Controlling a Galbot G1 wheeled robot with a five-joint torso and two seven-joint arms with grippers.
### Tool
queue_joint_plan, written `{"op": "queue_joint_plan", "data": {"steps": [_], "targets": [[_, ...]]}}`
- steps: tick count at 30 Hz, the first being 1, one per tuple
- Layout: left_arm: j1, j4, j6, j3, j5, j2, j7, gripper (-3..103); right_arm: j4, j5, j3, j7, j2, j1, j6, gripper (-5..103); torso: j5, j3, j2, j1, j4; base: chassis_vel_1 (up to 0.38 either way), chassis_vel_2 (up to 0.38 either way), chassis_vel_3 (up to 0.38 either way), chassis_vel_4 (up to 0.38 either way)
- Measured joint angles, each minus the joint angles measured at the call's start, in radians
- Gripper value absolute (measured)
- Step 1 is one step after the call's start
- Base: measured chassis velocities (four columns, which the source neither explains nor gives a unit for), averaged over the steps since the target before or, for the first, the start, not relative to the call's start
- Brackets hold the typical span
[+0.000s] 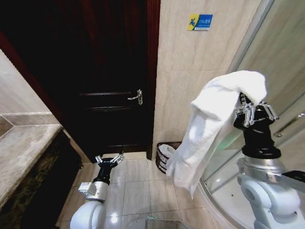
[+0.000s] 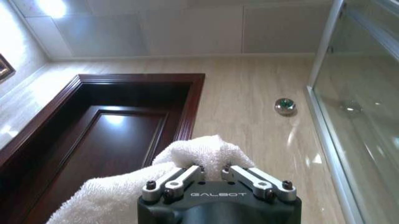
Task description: Discard the used towel into the hamper.
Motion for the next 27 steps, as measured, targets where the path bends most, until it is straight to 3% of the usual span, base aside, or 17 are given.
{"op": "queue_joint_plan", "data": {"steps": [10, 27], "targets": [[0.0, 0.0, 0.0, 0.0, 0.0, 0.0, 0.0, 100, 0.0, -0.001, -0.001, -0.002, 0.002, 0.006, 0.005, 7, 0.0, 0.0, 0.0, 0.0, 0.0, -0.034, 0.03, 0.027, -0.029], [0.0, 0.0, 0.0, 0.0, 0.0, 0.0, 0.0, 100, 0.0, 0.015, 0.028, -0.003, 0.002, -0.001, 0.012, 7, 0.0, 0.0, 0.0, 0.0, 0.0, -0.118, 0.126, 0.125, -0.124]]}}
